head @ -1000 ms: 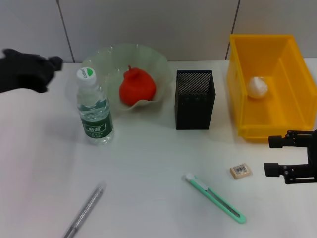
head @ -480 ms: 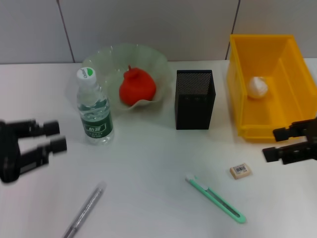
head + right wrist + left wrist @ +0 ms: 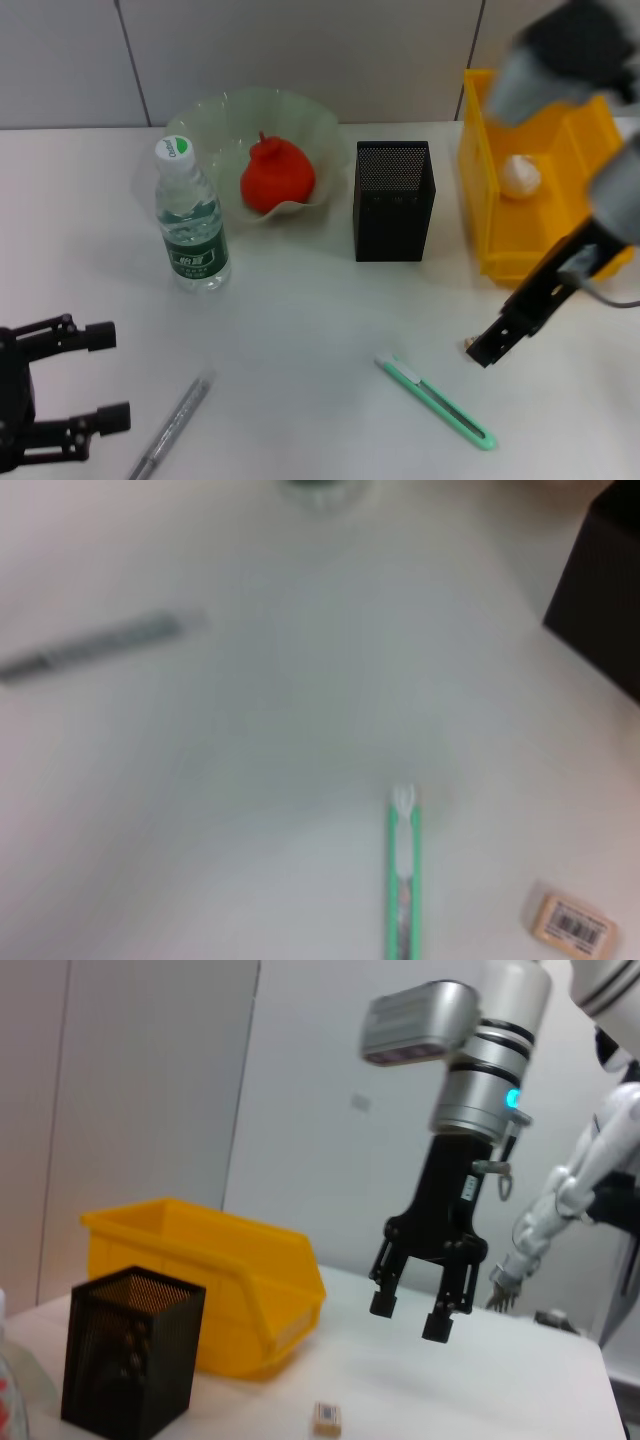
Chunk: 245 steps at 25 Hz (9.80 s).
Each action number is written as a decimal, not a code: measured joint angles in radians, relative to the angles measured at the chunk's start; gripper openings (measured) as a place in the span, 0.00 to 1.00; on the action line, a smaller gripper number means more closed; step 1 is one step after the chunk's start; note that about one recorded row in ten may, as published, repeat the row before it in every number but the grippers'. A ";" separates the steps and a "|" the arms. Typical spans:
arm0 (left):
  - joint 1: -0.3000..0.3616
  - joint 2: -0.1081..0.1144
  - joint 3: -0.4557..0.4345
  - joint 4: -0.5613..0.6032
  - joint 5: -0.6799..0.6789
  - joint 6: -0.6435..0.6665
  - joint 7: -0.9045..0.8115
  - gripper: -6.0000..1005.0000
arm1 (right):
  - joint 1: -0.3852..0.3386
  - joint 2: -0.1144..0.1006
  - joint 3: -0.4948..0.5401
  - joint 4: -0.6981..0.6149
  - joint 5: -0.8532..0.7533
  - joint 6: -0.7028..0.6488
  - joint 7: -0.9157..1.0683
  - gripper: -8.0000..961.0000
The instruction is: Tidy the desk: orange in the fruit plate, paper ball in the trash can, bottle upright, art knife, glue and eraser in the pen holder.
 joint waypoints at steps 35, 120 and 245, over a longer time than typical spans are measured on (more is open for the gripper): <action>-0.004 -0.023 -0.004 -0.008 0.148 -0.009 0.087 0.83 | 0.219 0.011 -0.458 0.571 0.096 0.510 0.227 0.70; -0.087 -0.040 -0.113 -0.058 0.145 -0.032 0.063 0.81 | -0.018 0.003 -0.129 0.409 0.193 1.121 -0.247 0.30; -0.059 -0.059 -0.179 -0.058 0.142 -0.017 0.055 0.77 | 0.086 0.001 -0.079 0.256 -0.136 0.712 0.018 0.47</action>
